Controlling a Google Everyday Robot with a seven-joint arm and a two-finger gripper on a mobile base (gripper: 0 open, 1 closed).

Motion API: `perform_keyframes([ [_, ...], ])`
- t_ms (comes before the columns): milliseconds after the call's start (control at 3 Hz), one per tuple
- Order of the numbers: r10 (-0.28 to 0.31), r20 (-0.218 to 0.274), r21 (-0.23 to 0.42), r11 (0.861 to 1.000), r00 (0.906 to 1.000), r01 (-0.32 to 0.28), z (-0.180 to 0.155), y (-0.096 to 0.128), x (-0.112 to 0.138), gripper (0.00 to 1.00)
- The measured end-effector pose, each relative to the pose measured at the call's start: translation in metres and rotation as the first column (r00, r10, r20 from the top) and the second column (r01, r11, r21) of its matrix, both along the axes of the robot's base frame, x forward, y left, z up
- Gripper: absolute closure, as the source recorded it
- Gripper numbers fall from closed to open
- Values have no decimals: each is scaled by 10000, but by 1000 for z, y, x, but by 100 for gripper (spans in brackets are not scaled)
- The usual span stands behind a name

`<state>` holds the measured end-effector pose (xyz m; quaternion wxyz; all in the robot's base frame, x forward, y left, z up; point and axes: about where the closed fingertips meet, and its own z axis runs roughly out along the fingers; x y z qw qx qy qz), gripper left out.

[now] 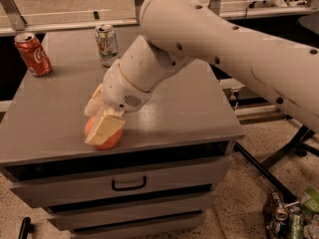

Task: Move apple near coke can

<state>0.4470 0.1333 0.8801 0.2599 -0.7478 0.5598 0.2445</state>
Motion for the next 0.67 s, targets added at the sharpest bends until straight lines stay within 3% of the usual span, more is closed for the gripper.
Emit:
perform_keyframes([
  [333,22,25,-11,10000,10000,-22,1,1,-1,87],
  [667,49,55,-24,10000,10000,-49,2,2,-3,62],
])
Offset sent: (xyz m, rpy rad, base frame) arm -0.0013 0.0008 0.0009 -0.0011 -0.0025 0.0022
